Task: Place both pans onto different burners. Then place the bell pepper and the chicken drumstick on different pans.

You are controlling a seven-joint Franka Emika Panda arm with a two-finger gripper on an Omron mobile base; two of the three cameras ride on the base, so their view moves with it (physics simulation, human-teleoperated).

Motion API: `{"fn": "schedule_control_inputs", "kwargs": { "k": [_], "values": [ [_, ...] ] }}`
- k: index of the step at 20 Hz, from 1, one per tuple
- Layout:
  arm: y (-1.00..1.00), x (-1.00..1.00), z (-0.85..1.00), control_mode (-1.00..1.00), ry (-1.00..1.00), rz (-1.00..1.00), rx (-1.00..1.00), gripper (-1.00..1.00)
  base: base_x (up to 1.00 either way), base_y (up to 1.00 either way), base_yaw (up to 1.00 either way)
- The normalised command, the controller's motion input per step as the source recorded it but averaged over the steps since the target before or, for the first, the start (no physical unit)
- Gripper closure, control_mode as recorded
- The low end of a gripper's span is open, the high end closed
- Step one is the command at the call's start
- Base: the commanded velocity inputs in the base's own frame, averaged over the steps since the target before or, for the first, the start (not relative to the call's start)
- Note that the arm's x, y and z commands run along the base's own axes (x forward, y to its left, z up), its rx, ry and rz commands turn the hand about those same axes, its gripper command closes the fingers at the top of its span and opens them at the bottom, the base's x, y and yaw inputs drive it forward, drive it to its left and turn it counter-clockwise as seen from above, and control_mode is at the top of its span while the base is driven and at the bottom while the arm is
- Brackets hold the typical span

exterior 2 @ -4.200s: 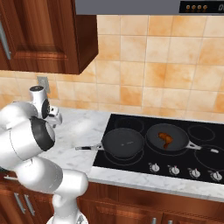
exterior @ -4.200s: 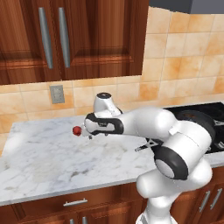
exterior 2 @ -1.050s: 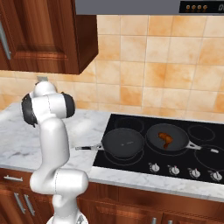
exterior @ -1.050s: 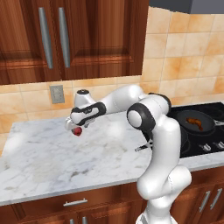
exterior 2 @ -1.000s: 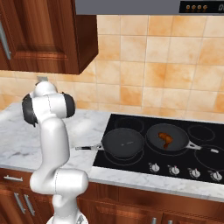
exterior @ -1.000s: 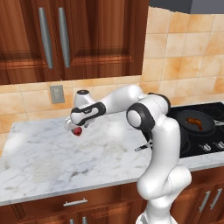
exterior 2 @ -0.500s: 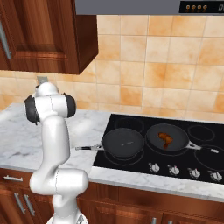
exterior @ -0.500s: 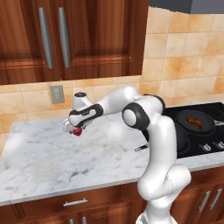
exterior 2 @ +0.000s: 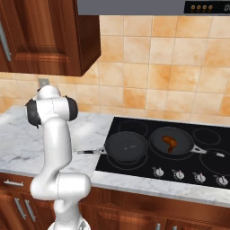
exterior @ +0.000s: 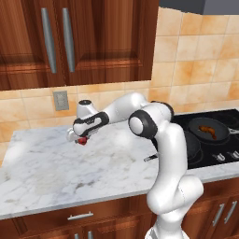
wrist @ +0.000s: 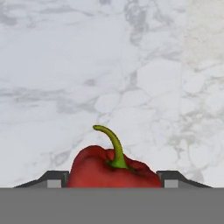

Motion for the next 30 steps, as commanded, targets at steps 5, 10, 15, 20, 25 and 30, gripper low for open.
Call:
{"fn": "schedule_control_inputs", "kwargs": {
  "k": [5, 10, 15, 20, 25, 30],
  "values": [
    [0.00, 0.00, 0.02, -1.00, 0.00, 0.00, 0.00, 1.00, 0.00, 0.00, 0.00],
    [-0.01, 0.00, 0.12, -1.00, 0.00, 0.00, 0.00, 1.00, 0.00, 0.00, 0.00],
    [-0.08, 0.00, 0.14, -1.00, 0.00, 0.00, 0.00, 1.00, 0.00, 0.00, 0.00],
    [-0.23, -0.05, 0.04, -1.00, 0.00, 0.00, 0.00, 1.00, 0.00, 0.00, 0.00],
    [-0.26, -0.10, 0.00, -1.00, 0.00, 0.00, 0.00, 1.00, 0.00, 0.00, 0.00],
    [-0.37, -0.10, 0.00, -1.00, 0.00, 0.00, 0.00, 1.00, 0.00, 0.00, 0.00]
  ]
}}
